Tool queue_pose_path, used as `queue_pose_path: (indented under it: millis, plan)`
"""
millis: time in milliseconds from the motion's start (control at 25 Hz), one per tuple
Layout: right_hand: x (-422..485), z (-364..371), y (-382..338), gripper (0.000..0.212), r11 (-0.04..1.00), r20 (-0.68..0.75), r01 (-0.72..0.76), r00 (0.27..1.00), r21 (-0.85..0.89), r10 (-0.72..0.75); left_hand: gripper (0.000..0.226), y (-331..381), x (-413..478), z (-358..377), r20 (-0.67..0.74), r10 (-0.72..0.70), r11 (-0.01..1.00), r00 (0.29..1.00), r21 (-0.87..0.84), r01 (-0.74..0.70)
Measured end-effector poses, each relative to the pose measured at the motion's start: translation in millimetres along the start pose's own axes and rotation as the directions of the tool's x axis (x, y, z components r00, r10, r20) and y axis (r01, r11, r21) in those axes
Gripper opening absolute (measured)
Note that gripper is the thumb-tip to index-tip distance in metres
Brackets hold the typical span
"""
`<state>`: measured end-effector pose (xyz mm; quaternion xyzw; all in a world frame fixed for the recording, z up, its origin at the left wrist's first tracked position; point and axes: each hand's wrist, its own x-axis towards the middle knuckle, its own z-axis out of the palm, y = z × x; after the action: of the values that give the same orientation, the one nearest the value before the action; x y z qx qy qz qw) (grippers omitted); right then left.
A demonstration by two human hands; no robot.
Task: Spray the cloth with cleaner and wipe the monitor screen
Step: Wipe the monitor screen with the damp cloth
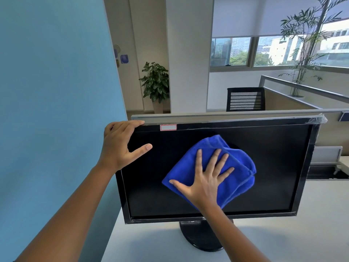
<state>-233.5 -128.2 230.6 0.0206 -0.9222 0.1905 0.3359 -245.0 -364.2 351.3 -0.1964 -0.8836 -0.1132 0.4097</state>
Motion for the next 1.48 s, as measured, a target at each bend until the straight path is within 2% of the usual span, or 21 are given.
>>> queue_pose_path:
  millis: [160,320,560,720,960,1160,1280,1480]
  plan:
    - [-13,13,-14,0.114,0.986,0.102,0.151,0.984,-0.073,-0.143,0.077,-1,0,-2,0.014,-0.004,1.0,1.0,0.003,0.004]
    - [-5,7,1,0.108,0.983,0.081,0.161,0.985,-0.092,-0.154,0.075,0,1,-3,0.01,0.005,1.0,1.0,0.0,-0.005]
    - [18,-29,62,0.118,0.996,-0.025,-0.018,1.0,-0.091,0.016,0.075,-1,1,-3,0.004,-0.004,1.0,1.0,-0.004,0.004]
    - [16,-43,105,0.119,0.984,-0.045,-0.176,0.984,-0.005,0.175,0.074,1,1,-1,-0.011,-0.009,1.0,1.0,-0.011,0.009]
    - [-28,-9,119,0.098,0.929,-0.022,-0.352,0.934,0.115,0.357,0.074,1,0,0,-0.025,-0.014,1.0,1.0,-0.023,0.013]
    - [-16,-4,86,0.088,0.88,-0.067,-0.41,0.897,0.239,0.436,0.075,1,0,-3,-0.006,-0.026,0.999,1.0,-0.025,0.025]
    - [-3,-3,48,0.081,0.91,-0.09,-0.337,0.926,0.24,0.367,0.075,3,0,-3,-0.005,-0.026,0.999,1.0,-0.027,0.026]
    - [-7,15,-14,0.067,0.996,-0.024,-0.023,0.999,0.083,0.025,0.075,0,0,-2,-0.004,-0.028,0.999,1.0,-0.027,0.028]
